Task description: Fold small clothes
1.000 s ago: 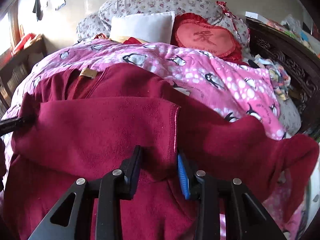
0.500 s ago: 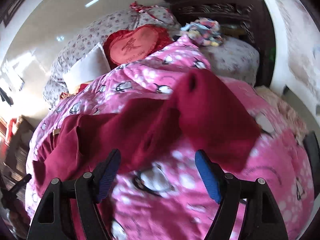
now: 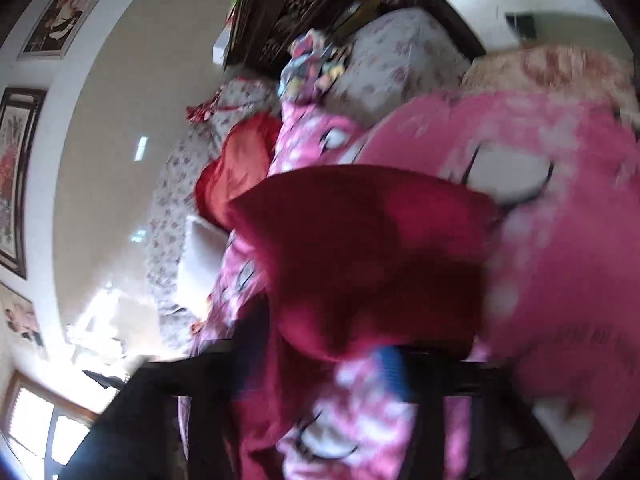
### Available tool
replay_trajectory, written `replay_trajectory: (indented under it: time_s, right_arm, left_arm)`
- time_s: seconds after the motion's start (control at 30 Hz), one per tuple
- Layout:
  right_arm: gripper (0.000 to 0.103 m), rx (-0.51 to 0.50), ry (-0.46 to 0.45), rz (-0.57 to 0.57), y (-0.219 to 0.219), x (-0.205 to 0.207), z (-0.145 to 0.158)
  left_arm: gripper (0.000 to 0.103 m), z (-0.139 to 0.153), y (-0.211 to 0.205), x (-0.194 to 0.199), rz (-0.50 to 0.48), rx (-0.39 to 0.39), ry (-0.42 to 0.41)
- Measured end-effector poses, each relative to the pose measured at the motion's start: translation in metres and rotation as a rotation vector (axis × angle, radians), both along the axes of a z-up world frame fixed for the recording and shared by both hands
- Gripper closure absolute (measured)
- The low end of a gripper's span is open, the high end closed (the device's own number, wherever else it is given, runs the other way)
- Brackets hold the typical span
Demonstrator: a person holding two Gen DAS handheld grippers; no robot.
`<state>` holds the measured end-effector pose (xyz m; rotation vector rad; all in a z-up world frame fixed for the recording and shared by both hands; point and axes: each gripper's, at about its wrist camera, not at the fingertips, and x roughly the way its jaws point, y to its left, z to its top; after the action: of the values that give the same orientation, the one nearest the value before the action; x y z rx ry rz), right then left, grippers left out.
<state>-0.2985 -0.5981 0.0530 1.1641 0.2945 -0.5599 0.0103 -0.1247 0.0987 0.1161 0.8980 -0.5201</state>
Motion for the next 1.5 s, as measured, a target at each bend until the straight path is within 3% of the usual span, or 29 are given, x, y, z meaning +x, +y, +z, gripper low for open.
replay_trajectory:
  time_s: [0.13, 0.27, 0.4, 0.47, 0.6, 0.73, 0.8, 0.87, 0.9, 1.0, 1.13, 1.2, 1.27, 1.4, 1.5]
  right_arm:
    - [0.088, -0.271, 0.057, -0.021, 0.004, -0.007, 0.058]
    - [0.089, -0.555, 0.070, 0.059, 0.030, 0.004, 0.130]
    - [0.089, -0.829, 0.034, 0.242, 0.086, 0.050, 0.195]
    - [0.089, -0.919, -0.013, 0.362, 0.122, 0.079, 0.216]
    - [0.089, -1.022, -0.103, 0.619, 0.196, 0.140, 0.231]
    - [0.089, -1.071, -0.165, 0.920, 0.279, 0.200, 0.211]
    - [0.086, -1.055, -0.121, 1.061, 0.313, 0.240, 0.184]
    - [0.065, -0.991, -0.037, 1.146, 0.332, 0.274, 0.152]
    - [0.059, -0.948, 0.001, 1.170, 0.335, 0.288, 0.136]
    - [0.055, -0.868, 0.021, 1.154, 0.331, 0.290, 0.119]
    - [0.041, -0.796, 0.015, 1.096, 0.304, 0.267, 0.121]
    - [0.038, -0.780, 0.021, 1.122, 0.295, 0.257, 0.121]
    - [0.038, -0.803, 0.063, 1.155, 0.303, 0.250, 0.114]
    - [0.038, -0.784, 0.082, 1.244, 0.328, 0.254, 0.093]
    - [0.032, -0.887, 0.102, 1.262, 0.353, 0.264, 0.085]
  left_arm:
    - [0.031, 0.004, 0.007, 0.002, 0.004, -0.003, -0.005]
    - [0.031, 0.012, 0.016, 0.003, 0.016, -0.026, -0.014]
    - [0.031, 0.021, 0.027, 0.003, 0.027, -0.056, -0.025]
    - [0.031, 0.026, 0.032, 0.002, 0.032, -0.067, -0.033]
    - [0.031, 0.033, 0.049, 0.004, 0.052, -0.097, -0.045]
    - [0.031, 0.035, 0.069, 0.011, 0.085, -0.128, -0.046]
    - [0.030, 0.032, 0.077, 0.016, 0.102, -0.132, -0.040]
    - [0.030, 0.026, 0.084, 0.022, 0.123, -0.131, -0.025]
    - [0.030, 0.023, 0.086, 0.024, 0.127, -0.132, -0.018]
    - [0.030, 0.016, 0.093, 0.030, 0.130, -0.137, -0.002]
    - [0.020, 0.012, 0.092, 0.038, 0.121, -0.156, -0.020]
    - [0.019, 0.010, 0.092, 0.044, 0.134, -0.183, -0.032]
    - [0.013, 0.008, 0.088, 0.053, 0.140, -0.200, -0.043]
    - [0.013, 0.005, 0.075, 0.071, 0.134, -0.134, -0.088]
    - [0.013, 0.005, 0.079, 0.083, 0.160, -0.131, -0.074]
